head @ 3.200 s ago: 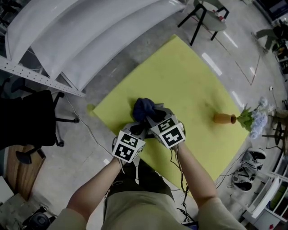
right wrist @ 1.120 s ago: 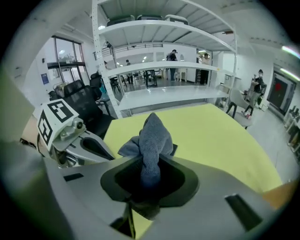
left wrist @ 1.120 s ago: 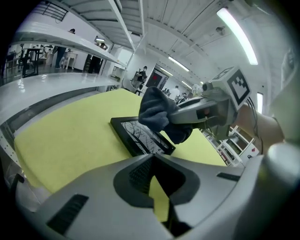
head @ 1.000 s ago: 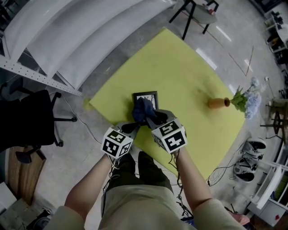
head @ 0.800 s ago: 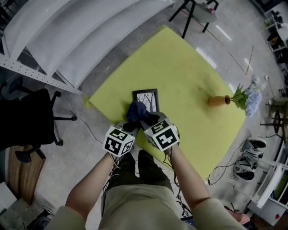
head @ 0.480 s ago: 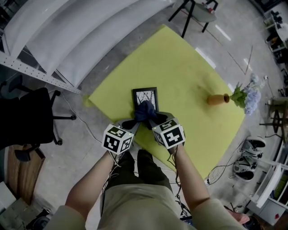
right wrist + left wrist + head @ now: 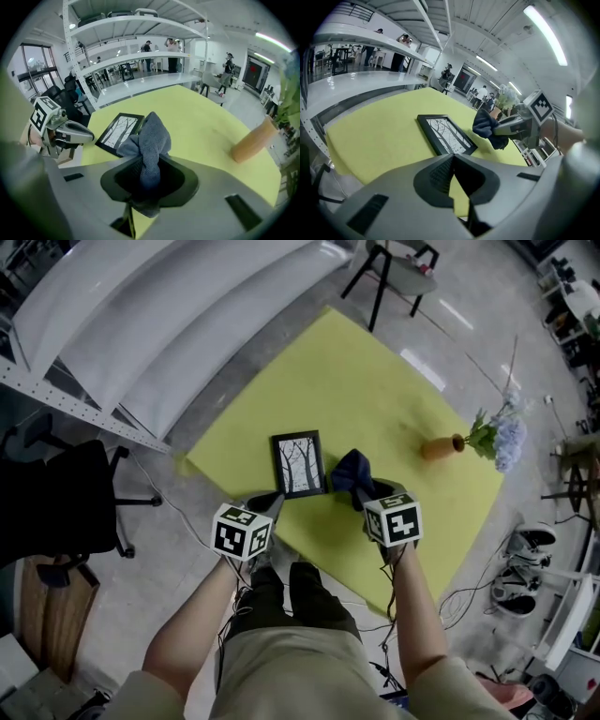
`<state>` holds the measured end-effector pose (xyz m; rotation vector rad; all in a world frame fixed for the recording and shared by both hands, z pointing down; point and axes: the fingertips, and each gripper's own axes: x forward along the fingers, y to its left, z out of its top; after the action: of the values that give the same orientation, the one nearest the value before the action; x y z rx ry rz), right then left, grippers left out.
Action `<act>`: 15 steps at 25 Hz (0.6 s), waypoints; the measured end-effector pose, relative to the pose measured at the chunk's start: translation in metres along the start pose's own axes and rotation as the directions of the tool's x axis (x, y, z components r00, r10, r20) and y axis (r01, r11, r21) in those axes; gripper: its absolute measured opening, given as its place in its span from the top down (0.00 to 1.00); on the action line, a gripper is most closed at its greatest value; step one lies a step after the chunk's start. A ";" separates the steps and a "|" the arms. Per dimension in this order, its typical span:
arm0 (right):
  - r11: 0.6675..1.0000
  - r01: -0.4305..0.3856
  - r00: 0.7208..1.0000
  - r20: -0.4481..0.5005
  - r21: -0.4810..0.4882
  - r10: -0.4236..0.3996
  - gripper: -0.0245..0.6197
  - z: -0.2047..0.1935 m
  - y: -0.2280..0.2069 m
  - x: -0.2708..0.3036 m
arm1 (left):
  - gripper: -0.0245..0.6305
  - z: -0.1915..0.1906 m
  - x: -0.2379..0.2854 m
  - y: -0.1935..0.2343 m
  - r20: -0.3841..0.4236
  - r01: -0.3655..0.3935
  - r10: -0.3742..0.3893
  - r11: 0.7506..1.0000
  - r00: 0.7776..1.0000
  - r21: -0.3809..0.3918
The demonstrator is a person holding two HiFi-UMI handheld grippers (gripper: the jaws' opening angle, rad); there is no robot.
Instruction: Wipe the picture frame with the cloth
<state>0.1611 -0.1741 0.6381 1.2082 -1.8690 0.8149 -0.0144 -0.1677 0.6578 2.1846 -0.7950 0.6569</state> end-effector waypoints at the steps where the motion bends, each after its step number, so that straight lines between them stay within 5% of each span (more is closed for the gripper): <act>1: 1.000 0.004 1.000 0.025 0.007 -0.004 0.81 0.006 -0.002 -0.008 | 0.95 0.006 -0.006 -0.001 0.012 -0.002 0.002 1.000 1.000 0.004; 7: 0.998 0.033 0.982 0.190 -0.044 -0.024 0.81 0.056 0.007 -0.072 | 0.95 0.083 -0.075 -0.016 0.179 -0.084 0.061 0.989 0.982 0.126; 15: 0.994 0.048 0.903 0.430 -0.099 -0.001 0.81 0.128 0.032 -0.171 | 0.95 0.186 -0.186 -0.048 0.436 -0.234 0.116 0.946 0.892 0.226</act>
<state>0.1457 -0.1907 0.4236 1.4248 -2.2105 0.4456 -0.0675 -0.2182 0.4010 2.5742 -1.1981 0.4021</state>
